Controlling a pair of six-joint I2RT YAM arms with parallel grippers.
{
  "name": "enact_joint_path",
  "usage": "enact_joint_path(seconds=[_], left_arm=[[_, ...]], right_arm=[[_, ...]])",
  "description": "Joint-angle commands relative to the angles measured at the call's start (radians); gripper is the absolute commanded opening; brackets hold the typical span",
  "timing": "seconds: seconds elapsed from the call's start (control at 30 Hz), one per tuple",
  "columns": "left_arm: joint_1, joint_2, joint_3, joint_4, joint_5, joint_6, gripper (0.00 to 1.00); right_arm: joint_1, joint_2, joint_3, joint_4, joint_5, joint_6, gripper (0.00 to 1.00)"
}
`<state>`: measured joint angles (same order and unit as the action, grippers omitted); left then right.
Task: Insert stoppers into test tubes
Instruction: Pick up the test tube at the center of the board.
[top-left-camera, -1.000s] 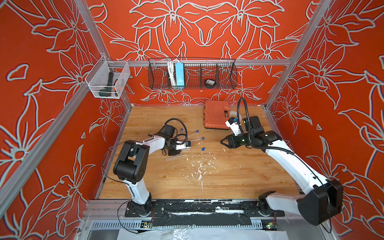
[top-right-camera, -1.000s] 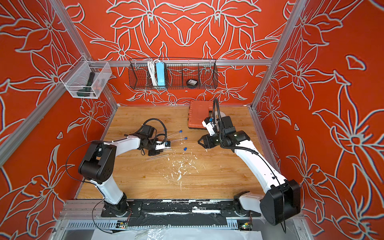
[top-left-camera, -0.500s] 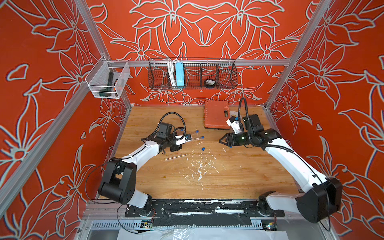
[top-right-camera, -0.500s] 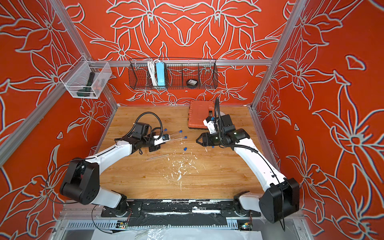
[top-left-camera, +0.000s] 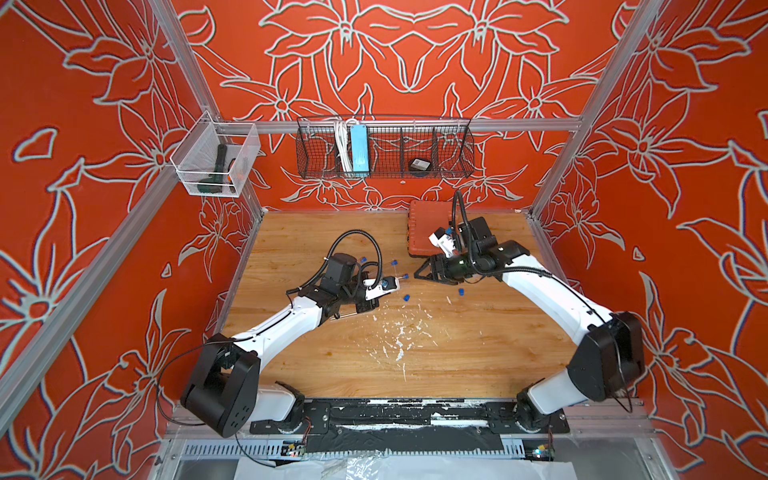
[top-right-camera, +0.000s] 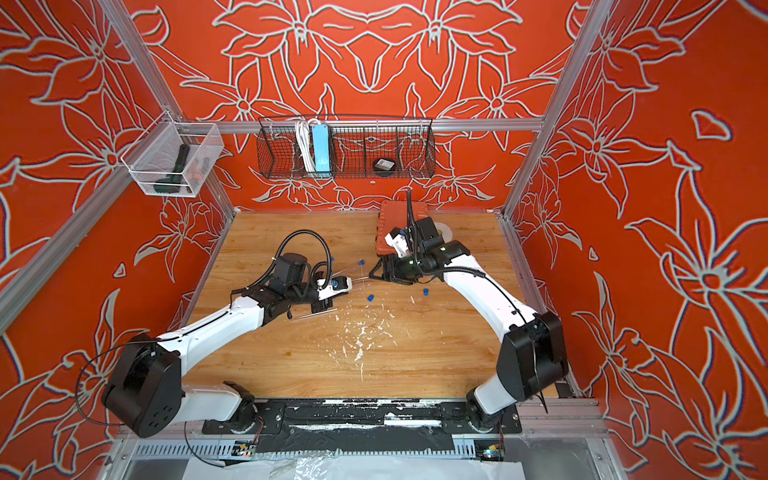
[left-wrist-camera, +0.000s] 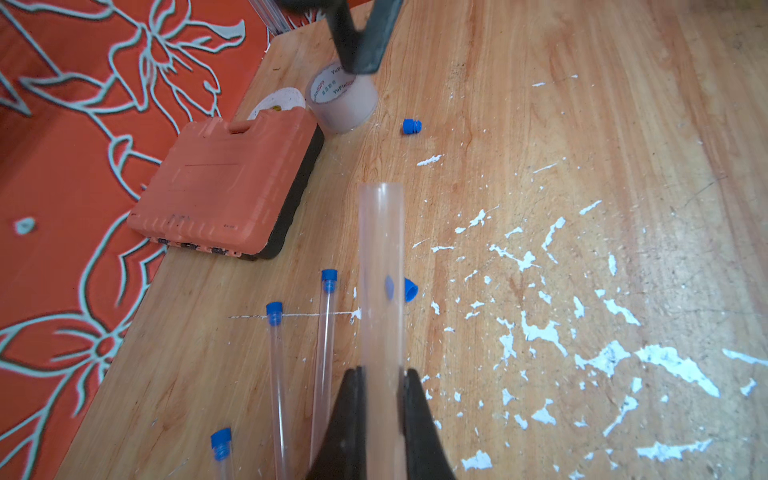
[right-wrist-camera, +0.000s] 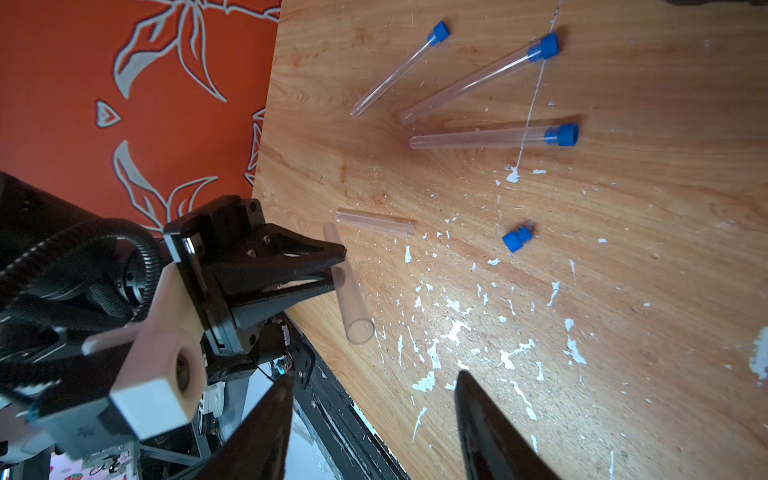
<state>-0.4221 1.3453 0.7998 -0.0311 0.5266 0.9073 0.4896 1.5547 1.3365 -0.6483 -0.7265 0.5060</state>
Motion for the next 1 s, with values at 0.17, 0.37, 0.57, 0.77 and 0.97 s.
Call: enact_joint_path(seconds=[0.17, 0.37, 0.57, 0.77, 0.97], left_arm=[[-0.017, -0.038, -0.036, 0.079, 0.036, -0.065, 0.00], [-0.018, -0.049, -0.053, 0.100, 0.039, -0.078, 0.00], [-0.026, -0.054, -0.060, 0.114, 0.042, -0.108, 0.00], [-0.033, -0.046, -0.056, 0.116, 0.050, -0.104, 0.00], [-0.037, -0.043, -0.055, 0.133, 0.053, -0.120, 0.00]], right_arm=[[0.070, 0.088, 0.071, -0.085, -0.030, -0.021, 0.56], [0.092, 0.114, 0.077, -0.060, -0.050, 0.001, 0.46], [0.093, 0.131, 0.080, -0.042, -0.061, 0.012, 0.39], [0.098, 0.141, 0.082, -0.012, -0.069, 0.032, 0.34], [0.099, 0.134, 0.071, 0.003, -0.072, 0.042, 0.27]])
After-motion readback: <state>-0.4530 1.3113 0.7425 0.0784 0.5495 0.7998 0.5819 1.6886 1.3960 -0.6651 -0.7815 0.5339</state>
